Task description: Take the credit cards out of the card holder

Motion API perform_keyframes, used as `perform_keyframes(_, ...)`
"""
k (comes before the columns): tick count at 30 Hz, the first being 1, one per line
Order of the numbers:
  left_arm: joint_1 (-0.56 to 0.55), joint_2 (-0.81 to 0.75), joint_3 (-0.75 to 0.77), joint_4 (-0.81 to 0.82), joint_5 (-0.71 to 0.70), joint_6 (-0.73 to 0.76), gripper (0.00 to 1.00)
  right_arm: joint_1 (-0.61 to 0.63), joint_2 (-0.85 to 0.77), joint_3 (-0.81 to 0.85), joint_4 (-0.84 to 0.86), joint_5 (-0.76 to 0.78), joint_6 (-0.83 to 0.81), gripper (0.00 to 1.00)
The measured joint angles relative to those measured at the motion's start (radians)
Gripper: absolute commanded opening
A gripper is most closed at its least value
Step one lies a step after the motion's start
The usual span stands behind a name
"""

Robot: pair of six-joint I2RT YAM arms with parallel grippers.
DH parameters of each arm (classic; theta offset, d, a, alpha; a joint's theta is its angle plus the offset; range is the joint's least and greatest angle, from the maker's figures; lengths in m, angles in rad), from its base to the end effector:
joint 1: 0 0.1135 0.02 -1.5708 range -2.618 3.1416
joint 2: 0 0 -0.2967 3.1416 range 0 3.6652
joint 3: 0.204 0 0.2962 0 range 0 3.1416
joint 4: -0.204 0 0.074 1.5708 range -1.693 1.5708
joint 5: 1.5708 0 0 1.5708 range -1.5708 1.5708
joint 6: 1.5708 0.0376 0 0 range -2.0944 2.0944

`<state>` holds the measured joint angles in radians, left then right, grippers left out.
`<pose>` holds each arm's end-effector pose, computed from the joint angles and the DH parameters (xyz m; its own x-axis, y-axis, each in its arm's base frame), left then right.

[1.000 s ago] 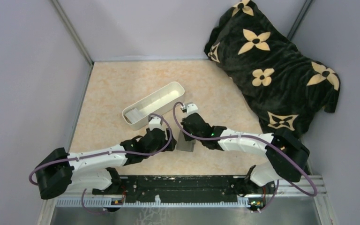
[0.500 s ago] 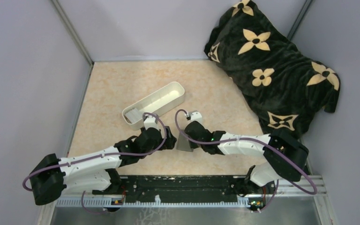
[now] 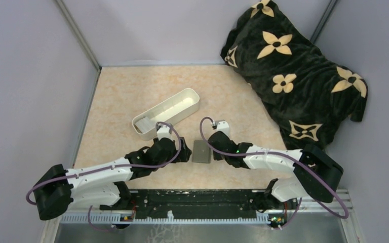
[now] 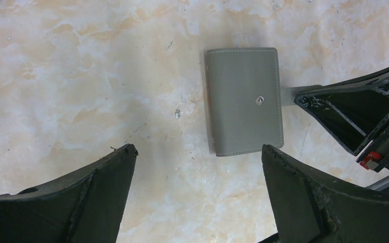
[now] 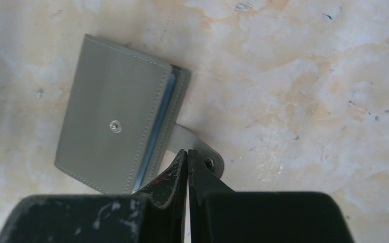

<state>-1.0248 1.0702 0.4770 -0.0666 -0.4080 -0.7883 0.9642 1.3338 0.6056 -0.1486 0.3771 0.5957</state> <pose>0.1360 -0.1951 0.1949 -0.6653 -0.1587 -0.7295 0.2126 0.8964 -0.3888 0.1690 0.2192 0.1699 -0.7160 -0.1168 -0.6883 -0.2753 0.9533 0.1246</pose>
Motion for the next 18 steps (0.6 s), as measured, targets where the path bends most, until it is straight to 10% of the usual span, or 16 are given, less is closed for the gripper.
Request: perform_keyframes(18, 0.000, 0.055, 0.034, 0.023, 0.105, 0.043, 0.99, -0.066, 0.025, -0.061, 0.081, -0.036, 0.011, 0.02)
